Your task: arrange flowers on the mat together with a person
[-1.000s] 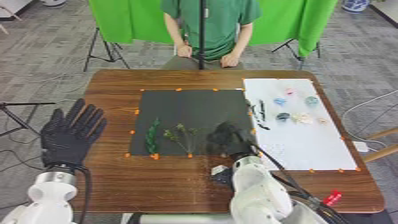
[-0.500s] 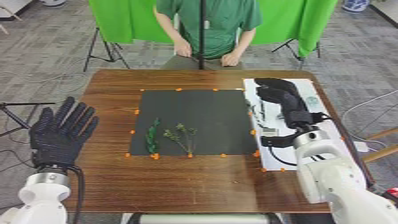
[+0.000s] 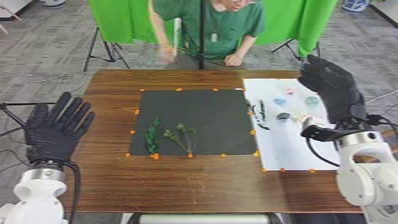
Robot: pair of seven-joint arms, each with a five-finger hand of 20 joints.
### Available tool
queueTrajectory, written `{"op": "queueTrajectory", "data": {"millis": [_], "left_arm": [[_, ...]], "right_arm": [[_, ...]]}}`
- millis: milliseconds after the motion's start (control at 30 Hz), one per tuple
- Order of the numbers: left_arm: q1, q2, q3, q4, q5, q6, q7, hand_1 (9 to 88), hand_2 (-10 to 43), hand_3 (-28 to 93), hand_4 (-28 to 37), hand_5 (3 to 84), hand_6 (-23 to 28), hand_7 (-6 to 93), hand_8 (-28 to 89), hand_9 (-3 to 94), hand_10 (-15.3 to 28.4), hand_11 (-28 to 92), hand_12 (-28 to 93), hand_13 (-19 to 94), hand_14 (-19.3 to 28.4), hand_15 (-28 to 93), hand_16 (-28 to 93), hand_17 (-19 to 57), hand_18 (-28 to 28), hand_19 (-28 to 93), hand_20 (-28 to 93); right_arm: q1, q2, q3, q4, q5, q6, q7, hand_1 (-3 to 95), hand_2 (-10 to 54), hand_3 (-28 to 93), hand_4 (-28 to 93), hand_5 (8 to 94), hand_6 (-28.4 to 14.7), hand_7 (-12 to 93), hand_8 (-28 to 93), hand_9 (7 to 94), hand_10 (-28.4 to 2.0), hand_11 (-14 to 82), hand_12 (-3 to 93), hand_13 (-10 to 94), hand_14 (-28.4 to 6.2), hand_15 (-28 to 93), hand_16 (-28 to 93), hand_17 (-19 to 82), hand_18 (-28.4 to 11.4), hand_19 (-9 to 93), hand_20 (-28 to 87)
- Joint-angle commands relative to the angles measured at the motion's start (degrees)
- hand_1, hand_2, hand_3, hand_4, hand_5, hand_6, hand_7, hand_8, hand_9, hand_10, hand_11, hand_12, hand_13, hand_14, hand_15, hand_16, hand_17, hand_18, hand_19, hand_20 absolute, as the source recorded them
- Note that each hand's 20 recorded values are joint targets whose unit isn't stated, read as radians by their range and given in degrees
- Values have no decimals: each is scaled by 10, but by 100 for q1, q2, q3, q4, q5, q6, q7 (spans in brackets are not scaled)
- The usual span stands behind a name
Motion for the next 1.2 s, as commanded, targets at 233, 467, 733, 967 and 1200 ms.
{"op": "queueTrajectory", "data": {"millis": [233, 467, 733, 967, 1200], "left_arm": [[5, 92, -158, 74, 45, -69, 156, 255, 162, 732, -283, 434, 76, 120, -93, 381, 149, 193, 85, 288, 143, 302, -79, -55, 148, 371, 125], [115, 24, -158, -37, -104, 257, 281, 256, 164, 733, -283, 444, 77, 124, -94, 390, 150, 194, 85, 295, 145, 308, -78, -52, 148, 375, 128], [169, -11, -146, -93, -180, 406, 260, 256, 170, 734, -283, 452, 79, 129, -97, 399, 153, 200, 84, 300, 147, 318, -84, -53, 148, 383, 128], [146, -26, -103, -98, -199, 444, 244, 255, 175, 732, -283, 457, 82, 130, -97, 405, 157, 204, 83, 304, 148, 325, -87, -54, 149, 389, 129], [196, -29, -114, -120, -223, 499, 284, 255, 176, 732, -283, 458, 83, 132, -98, 405, 158, 205, 83, 303, 152, 335, -89, -54, 149, 392, 127]], "right_arm": [[-435, -207, 234, -4, 871, -332, -390, 164, 103, 778, -215, 392, -57, 102, -78, 365, -171, 34, 160, 288, -142, 72, 224, 108, -152, 313, 91], [-509, -275, 239, -47, 1092, -389, -370, 140, 101, 778, -215, 392, -57, 101, -78, 361, -172, 32, 163, 295, -144, 71, 236, 106, -159, 321, 101], [-169, -251, -143, -42, 1126, -34, -150, 140, 101, 776, -217, 390, -55, 102, -76, 349, -172, 28, 165, 301, -144, 71, 248, 102, -167, 334, 111], [-97, -299, -267, -51, 1158, -9, -95, 141, 105, 775, -216, 392, -55, 108, -78, 349, -174, 28, 166, 304, -145, 71, 254, 100, -170, 341, 114], [-83, -324, -284, -50, 1165, -3, -49, 142, 105, 775, -216, 386, -56, 108, -78, 341, -176, 26, 168, 304, -145, 73, 257, 99, -171, 346, 113]]}}
